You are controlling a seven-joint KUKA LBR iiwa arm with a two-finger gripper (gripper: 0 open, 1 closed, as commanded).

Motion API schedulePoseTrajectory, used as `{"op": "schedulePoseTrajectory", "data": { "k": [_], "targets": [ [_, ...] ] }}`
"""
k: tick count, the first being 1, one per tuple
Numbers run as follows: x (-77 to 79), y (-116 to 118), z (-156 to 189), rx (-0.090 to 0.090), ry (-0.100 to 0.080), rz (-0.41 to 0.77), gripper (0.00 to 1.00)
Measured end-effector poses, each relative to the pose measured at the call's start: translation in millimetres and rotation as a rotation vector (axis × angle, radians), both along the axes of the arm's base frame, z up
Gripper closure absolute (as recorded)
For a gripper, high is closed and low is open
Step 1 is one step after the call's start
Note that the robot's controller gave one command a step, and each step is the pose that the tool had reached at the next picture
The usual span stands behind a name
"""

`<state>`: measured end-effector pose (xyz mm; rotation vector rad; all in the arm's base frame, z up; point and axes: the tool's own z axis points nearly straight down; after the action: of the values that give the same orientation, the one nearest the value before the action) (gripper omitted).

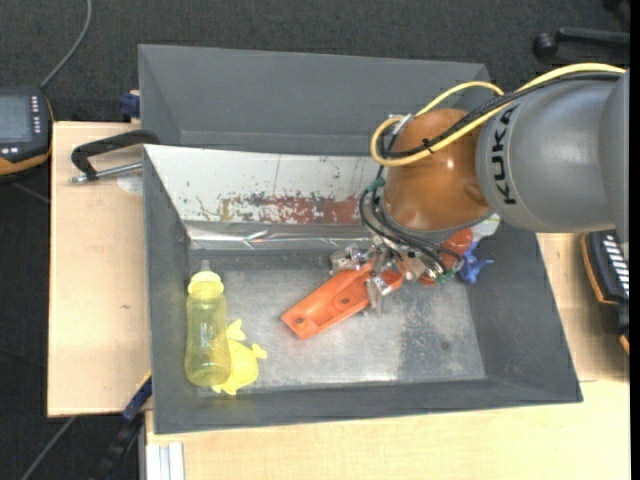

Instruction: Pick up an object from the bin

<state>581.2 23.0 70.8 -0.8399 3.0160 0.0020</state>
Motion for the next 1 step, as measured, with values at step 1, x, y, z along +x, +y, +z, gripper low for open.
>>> {"op": "schedulePoseTrajectory", "data": {
  "k": [1],
  "targets": [
    [-0.1, 0.0, 0.0, 0.0, 0.001, 0.0, 1.0]
  ]
}}
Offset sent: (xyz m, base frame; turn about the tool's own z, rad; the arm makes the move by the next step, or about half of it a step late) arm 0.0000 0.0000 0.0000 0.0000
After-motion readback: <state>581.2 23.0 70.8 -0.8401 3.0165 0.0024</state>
